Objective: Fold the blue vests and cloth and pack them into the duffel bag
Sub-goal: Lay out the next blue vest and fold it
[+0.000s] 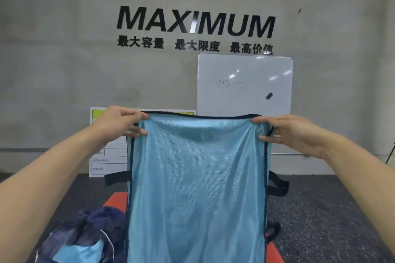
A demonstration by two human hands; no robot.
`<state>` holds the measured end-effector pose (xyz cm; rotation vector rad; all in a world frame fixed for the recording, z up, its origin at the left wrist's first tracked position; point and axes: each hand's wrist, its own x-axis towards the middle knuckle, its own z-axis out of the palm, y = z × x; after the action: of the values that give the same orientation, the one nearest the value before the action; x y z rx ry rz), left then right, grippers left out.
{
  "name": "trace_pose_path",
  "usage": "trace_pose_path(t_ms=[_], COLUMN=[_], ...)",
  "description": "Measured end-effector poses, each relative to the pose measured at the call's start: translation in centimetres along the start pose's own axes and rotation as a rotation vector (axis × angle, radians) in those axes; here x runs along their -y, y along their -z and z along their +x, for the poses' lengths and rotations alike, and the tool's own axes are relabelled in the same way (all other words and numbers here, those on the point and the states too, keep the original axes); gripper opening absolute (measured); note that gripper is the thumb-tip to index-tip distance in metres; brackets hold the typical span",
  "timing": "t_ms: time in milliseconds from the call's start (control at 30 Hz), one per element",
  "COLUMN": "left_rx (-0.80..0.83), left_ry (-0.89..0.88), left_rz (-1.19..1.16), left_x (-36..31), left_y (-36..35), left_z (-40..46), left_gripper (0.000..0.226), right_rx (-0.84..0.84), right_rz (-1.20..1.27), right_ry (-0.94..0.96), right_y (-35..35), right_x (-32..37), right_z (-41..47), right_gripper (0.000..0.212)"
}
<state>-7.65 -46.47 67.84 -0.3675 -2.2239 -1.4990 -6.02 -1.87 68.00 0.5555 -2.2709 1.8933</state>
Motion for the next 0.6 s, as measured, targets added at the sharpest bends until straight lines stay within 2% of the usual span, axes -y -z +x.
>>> trace_pose_path(t_ms=[133,233,333,433,600], left_rx=[0.013,0.001,0.043,0.085,0.094], left_ry=[0.009,0.053,0.169,0.282,0.309], left_rz=[-0.011,-0.006,0.046,0.09,0.033], left_x=[0.6,1.7,4.3,8.8,15.2], left_y=[0.1,-0.6,-2.0,-4.2,-6.8], left_z=[0.5,1.4,2.8,5.0,9.2], left_gripper=[0.025,0.048,0.064,0.071,0.074], right_rx=[0.069,0.101,0.114,0.066,-0.071], right_rz=[0.117,0.1,0.043,0.029,0.032], right_ry=[-0.012,-0.113,-0.24,-0.324,-0.318], right_y=[1.2,1.2,0.4,-0.3,-0.9], right_x=[0.5,-1.2,-4.7,-9.4,-16.1], right_z=[0.2,1.9,4.3,7.9,14.3], right_gripper=[0.033,0.033,0.031,0.034,0.039])
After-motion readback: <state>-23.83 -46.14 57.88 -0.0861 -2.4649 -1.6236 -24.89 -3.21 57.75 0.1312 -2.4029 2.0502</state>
